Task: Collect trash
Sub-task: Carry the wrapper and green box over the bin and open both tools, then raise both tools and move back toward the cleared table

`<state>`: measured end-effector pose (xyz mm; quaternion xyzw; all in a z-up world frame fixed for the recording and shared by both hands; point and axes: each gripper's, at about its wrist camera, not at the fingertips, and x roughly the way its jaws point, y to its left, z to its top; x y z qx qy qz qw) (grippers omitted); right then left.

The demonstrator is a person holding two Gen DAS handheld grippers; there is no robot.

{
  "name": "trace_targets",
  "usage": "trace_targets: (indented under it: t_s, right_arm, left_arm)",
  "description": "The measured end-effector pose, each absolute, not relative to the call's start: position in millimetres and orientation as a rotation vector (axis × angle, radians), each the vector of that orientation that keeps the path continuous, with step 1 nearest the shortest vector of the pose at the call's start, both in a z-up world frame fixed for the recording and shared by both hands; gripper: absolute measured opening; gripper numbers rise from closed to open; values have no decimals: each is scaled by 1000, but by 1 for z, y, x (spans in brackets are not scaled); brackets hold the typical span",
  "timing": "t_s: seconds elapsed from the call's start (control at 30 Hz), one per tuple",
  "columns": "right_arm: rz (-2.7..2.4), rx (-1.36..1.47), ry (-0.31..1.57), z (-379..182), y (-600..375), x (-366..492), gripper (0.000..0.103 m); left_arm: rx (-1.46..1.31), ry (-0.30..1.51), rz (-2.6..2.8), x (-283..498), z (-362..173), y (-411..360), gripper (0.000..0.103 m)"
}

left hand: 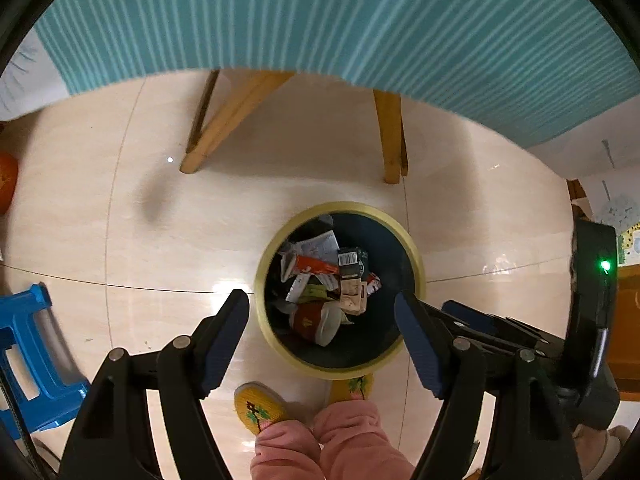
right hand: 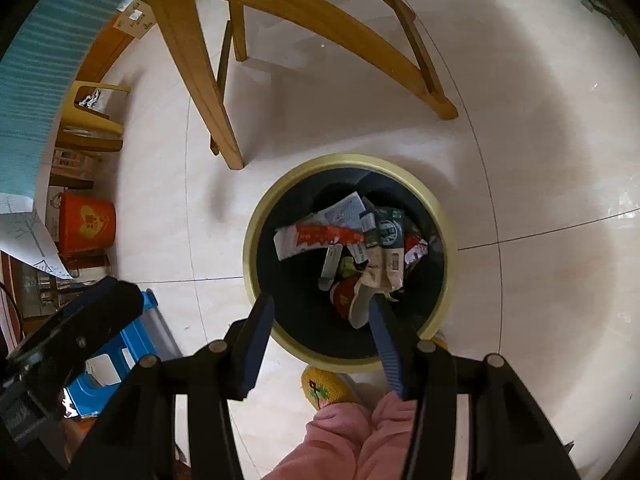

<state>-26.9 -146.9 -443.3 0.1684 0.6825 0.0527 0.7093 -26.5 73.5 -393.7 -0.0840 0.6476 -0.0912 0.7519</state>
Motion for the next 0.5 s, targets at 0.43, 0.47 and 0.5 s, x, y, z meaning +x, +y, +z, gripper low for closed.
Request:
trace_targets:
  t_s: [0.43,0.47,0.5]
  right_arm:
    - [136,340,1432,-385,-149,-32,50]
    - [138,337,1427,-380,-149,-32,50]
    - [138,334,1422,-373,-150,-32,50]
  left_arm:
    - [-173,1366,-159,-32,-341,69,74]
    - [-176,1366,-154,-33,-335,69,74]
    - [-179,1365,-152,-33,-331,70,74]
